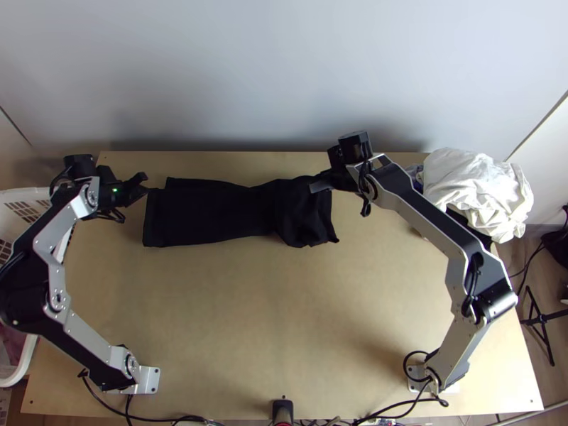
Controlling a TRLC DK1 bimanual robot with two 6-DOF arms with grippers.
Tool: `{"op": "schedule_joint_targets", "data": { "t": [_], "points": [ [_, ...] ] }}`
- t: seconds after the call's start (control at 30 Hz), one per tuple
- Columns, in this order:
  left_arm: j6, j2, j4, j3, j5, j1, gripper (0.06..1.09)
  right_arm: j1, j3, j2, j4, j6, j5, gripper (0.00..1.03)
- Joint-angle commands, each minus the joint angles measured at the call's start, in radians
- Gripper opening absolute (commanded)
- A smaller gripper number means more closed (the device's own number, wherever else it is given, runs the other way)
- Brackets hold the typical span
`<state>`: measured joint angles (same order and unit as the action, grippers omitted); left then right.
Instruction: Fold the t-shirt
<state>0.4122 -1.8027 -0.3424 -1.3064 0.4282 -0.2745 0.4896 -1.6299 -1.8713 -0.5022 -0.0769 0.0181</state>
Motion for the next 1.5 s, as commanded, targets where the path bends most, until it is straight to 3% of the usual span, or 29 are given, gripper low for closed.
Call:
{"op": "schedule_joint_targets", "data": {
  "t": [0.0, 0.87, 0.97, 1.0, 1.07, 1.13, 1.17, 1.27, 1.47],
  "points": [
    [0.01, -0.118, 0.003, -0.091, -0.032, 0.021, 0.1, -0.042, 0.001, -0.084, 0.065, 0.008, 0.0, 0.04],
    [0.004, -0.25, -0.092, -0.24, -0.059, 0.024, 0.1, -0.075, -0.021, -0.209, 0.082, 0.006, 0.043, 0.06],
    [-0.003, -0.236, -0.121, -0.24, -0.055, 0.023, 0.11, -0.08, -0.012, -0.209, 0.08, 0.006, 0.043, 0.21],
    [-0.003, -0.234, -0.124, -0.24, -0.057, 0.023, 0.14, -0.082, -0.008, -0.209, 0.077, 0.006, 0.045, 0.26],
    [-0.009, -0.228, -0.138, -0.241, -0.055, 0.021, 0.4, -0.083, -0.005, -0.206, 0.077, 0.006, 0.045, 0.44],
    [-0.013, -0.216, -0.153, -0.241, -0.055, 0.02, 0.72, -0.083, -0.002, -0.198, 0.073, -0.009, 0.045, 0.83],
    [-0.015, -0.205, -0.159, -0.238, -0.057, 0.018, 0.8, -0.083, -0.005, -0.193, 0.073, -0.021, 0.045, 0.97],
    [-0.015, -0.169, -0.185, -0.234, -0.057, 0.012, 0.95, -0.083, -0.007, -0.167, 0.047, -0.031, 0.051, 0.99],
    [-0.041, -0.072, -0.233, -0.192, -0.011, -0.026, 0.97, -0.077, 0.065, -0.012, 0.027, -0.055, 0.056, 0.99]
  ]
}}
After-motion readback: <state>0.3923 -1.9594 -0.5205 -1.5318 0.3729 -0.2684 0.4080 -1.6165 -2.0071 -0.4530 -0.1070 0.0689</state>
